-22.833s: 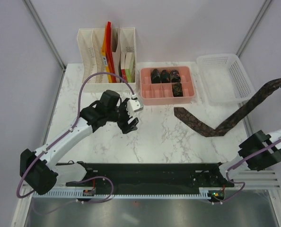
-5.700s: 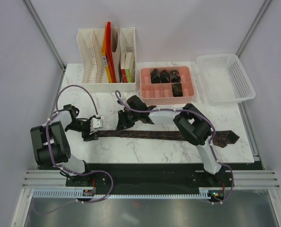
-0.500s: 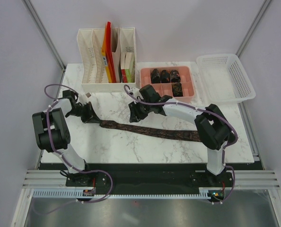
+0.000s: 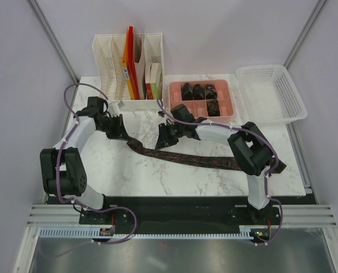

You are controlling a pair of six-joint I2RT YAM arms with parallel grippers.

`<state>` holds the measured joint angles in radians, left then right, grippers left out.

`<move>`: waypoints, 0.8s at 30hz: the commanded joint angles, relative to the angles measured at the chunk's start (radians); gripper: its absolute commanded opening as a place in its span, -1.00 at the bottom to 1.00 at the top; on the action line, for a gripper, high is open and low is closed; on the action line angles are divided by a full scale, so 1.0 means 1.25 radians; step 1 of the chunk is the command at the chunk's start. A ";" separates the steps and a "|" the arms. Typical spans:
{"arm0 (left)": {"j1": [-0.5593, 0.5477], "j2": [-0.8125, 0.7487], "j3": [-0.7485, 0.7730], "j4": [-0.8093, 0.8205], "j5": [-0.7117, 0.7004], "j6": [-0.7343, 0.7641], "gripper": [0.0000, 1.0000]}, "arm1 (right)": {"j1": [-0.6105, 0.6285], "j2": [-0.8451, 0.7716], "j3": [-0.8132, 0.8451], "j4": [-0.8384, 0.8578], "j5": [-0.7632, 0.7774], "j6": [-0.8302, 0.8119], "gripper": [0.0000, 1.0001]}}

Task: Roll the ties
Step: Roll the tie at the center of the board.

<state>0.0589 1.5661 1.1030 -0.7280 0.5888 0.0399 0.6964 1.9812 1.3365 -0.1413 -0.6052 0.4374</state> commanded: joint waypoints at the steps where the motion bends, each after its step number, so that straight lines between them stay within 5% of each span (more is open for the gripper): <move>1: -0.064 -0.020 0.039 -0.035 -0.087 -0.024 -0.96 | -0.005 0.039 -0.013 0.055 -0.037 0.069 -0.48; 16: -0.241 0.065 0.009 0.069 -0.039 -0.186 -0.96 | -0.060 -0.056 -0.171 0.255 -0.123 0.279 -0.08; 24: -0.274 0.075 -0.015 0.143 -0.059 -0.299 -0.96 | -0.061 -0.036 -0.186 0.275 -0.128 0.347 -0.26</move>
<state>-0.2707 1.6581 1.1084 -0.6239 0.5251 -0.2146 0.6197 1.9495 1.1141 0.1394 -0.7452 0.8032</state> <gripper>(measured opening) 0.025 0.390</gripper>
